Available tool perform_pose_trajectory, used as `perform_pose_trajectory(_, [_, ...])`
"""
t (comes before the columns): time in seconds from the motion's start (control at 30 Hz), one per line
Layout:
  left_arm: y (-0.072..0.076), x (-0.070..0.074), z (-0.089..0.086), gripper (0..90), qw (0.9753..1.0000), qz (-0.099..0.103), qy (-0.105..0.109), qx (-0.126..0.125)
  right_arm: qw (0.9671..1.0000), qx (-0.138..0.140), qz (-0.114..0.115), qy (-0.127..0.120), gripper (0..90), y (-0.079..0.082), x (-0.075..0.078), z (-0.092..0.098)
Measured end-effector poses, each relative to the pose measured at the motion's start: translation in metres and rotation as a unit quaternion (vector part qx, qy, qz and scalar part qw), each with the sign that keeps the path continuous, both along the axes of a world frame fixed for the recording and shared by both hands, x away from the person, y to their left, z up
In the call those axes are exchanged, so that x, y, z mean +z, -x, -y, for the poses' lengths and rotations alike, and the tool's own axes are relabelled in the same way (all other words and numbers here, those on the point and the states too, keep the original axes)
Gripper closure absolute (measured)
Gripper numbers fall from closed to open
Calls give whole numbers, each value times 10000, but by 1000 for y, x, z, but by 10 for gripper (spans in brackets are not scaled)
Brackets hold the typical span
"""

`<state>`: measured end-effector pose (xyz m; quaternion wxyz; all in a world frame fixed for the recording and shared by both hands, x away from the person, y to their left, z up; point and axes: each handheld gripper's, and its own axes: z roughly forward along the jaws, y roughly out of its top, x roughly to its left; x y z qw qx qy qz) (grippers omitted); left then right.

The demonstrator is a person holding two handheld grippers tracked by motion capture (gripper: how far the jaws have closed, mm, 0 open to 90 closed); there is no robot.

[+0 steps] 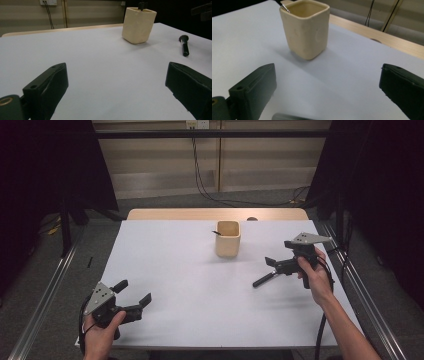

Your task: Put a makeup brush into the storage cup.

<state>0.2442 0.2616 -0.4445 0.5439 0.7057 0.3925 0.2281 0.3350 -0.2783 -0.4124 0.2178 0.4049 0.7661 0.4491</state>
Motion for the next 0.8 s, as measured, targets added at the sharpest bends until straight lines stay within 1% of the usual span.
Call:
perform_pose_trajectory(0.07, [0,0,0,47,10000,-6,1,4,9999,57,-137,77,8,-2,0,2])
perform_pose_trajectory(0.13, [1,1,1,47,10000,8,26,22,9997,81,-202,131,9,-3,0,3])
perform_pose_trajectory(0.17, [2,1,2,45,10000,7,24,7,9994,112,-293,147,10,-4,0,3])
perform_pose_trajectory(0.2, [2,1,3,44,10000,14,32,-4,9991,188,-341,189,9,-5,0,3])
perform_pose_trajectory(0.3, [2,1,4,44,10000,9,-27,-44,9975,305,-495,400,11,-8,1,3])
perform_pose_trajectory(0.37, [2,1,4,45,10000,7,-45,-43,9955,458,-669,493,13,-10,2,2])
perform_pose_trajectory(0.4, [2,1,4,45,10000,18,-18,-39,9945,500,-742,539,19,-11,2,1])
perform_pose_trajectory(0.43, [2,1,3,45,10000,16,-14,-33,9930,555,-803,669,32,-12,2,1])
perform_pose_trajectory(0.47, [2,1,3,45,10000,17,-15,-30,9915,641,-872,725,48,-13,2,0])
perform_pose_trajectory(0.53, [2,1,4,45,10000,41,-80,25,9886,818,-1028,732,40,-15,3,0])
perform_pose_trajectory(0.57, [2,1,4,45,9999,42,-94,22,9876,833,-1080,775,39,-16,4,0])
perform_pose_trajectory(0.6, [2,0,4,45,10000,14,-64,-13,9856,863,-1170,858,38,-17,5,-1])
perform_pose_trajectory(0.7, [2,0,4,45,10000,23,-67,-5,9791,1047,-1381,1068,36,-22,7,-1])
perform_pose_trajectory(0.73, [2,0,4,45,10000,17,-54,-3,9777,1097,-1394,1124,36,-23,7,-1])
perform_pose_trajectory(0.77, [2,0,4,45,10000,16,-54,2,9747,1108,-1530,1193,36,-24,7,-2])
perform_pose_trajectory(0.8, [2,0,4,45,10000,6,-22,14,9728,1162,-1584,1231,36,-25,7,-2])
